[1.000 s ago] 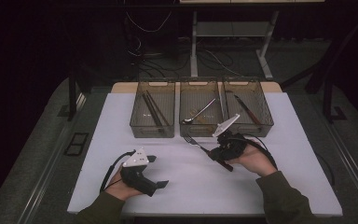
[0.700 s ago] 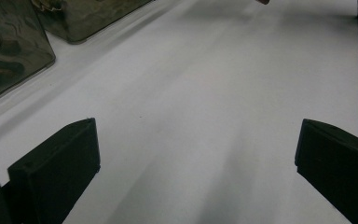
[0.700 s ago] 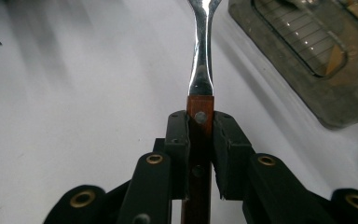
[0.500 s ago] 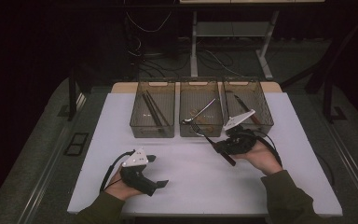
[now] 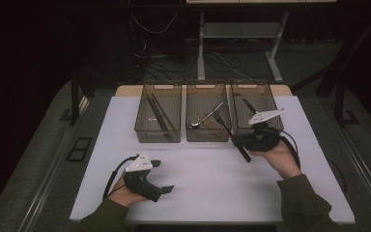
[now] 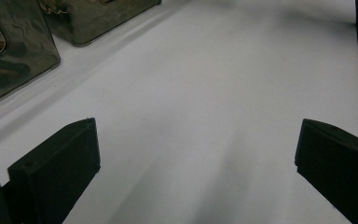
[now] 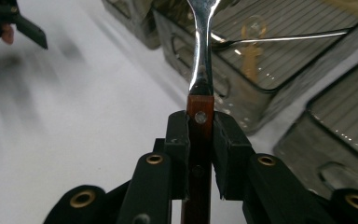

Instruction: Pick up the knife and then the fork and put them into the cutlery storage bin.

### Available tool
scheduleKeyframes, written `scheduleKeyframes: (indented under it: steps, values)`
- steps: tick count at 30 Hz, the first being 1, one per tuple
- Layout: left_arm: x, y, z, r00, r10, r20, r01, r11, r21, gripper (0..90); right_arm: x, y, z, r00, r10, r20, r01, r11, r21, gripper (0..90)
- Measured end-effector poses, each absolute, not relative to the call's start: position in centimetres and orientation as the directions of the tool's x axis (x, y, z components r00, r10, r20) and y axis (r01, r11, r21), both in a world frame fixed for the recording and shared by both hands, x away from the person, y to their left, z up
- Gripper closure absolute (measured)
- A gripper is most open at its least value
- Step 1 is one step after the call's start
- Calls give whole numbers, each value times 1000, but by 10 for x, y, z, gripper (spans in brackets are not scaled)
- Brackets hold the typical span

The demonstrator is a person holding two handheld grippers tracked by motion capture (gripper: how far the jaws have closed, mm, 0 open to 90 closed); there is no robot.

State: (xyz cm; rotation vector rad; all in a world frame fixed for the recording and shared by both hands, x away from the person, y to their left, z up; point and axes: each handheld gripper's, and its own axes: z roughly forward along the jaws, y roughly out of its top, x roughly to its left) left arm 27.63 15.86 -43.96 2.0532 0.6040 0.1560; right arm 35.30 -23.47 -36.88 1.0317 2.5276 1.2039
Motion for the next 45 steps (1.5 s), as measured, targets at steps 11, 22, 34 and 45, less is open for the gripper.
scheduleKeyframes:
  steps: [11,22,34,45]
  values:
    - [276,158,-440,870,476,-128,356,-426,832,0,355,-259,-358,-700,698,152,506,335,795,773]
    - [276,157,-440,868,479,-130,359,-426,830,0,357,-281,-350,-652,742,156,483,248,840,773]
    - [277,157,-441,867,481,-130,362,-427,829,0,378,-303,-342,-578,803,144,473,186,861,772]
    - [276,156,-441,870,477,-127,357,-430,829,0,414,-316,-345,-487,860,153,516,142,845,772]
